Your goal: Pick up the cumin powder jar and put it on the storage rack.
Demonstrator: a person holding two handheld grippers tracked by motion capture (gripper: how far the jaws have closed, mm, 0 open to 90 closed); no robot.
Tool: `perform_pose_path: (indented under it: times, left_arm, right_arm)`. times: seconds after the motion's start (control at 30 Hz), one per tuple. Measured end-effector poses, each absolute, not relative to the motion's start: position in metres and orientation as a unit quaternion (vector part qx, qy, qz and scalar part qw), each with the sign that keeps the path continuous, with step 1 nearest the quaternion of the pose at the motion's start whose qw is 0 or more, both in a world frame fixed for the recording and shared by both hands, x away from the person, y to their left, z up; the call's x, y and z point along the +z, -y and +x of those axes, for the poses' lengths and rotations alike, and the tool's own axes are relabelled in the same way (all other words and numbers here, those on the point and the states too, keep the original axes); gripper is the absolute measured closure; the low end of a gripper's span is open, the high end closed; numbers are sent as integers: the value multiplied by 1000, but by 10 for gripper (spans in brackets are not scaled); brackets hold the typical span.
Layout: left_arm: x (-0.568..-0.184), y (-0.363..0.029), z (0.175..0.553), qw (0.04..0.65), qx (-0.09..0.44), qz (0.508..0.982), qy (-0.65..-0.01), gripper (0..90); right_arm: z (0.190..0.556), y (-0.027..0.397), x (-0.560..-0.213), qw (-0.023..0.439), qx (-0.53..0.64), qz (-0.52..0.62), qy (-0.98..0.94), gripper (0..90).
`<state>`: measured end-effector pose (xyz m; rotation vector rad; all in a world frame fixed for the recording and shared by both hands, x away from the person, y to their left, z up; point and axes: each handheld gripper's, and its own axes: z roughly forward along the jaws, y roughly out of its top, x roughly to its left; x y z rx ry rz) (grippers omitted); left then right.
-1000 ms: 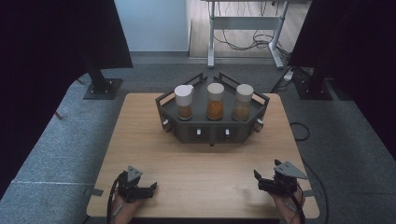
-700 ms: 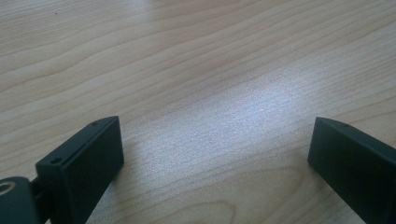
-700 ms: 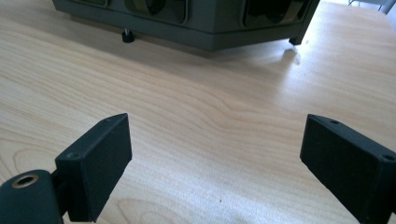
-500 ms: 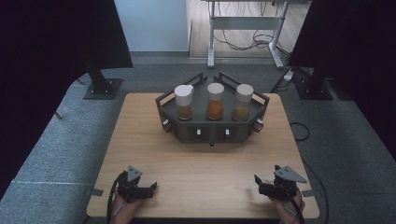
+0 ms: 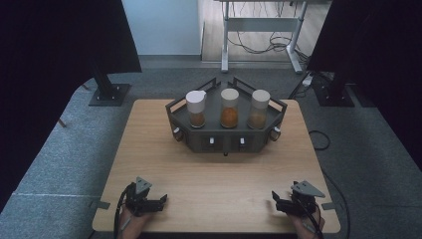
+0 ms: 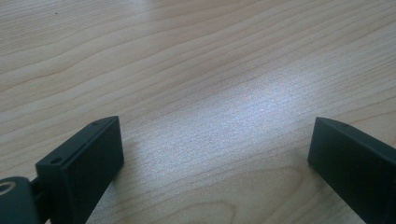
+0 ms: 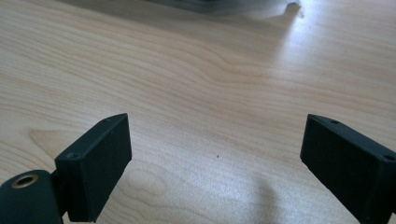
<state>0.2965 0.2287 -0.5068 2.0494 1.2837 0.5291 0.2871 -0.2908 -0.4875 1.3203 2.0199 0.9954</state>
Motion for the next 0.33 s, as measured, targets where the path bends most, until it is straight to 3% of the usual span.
perform_pose_path:
  times: [0.33]
  left_arm:
    - [-507,-229,297,327,202,783,-490,30]
  right_arm:
    - [287,293,-498,243,339,503,-757,78]
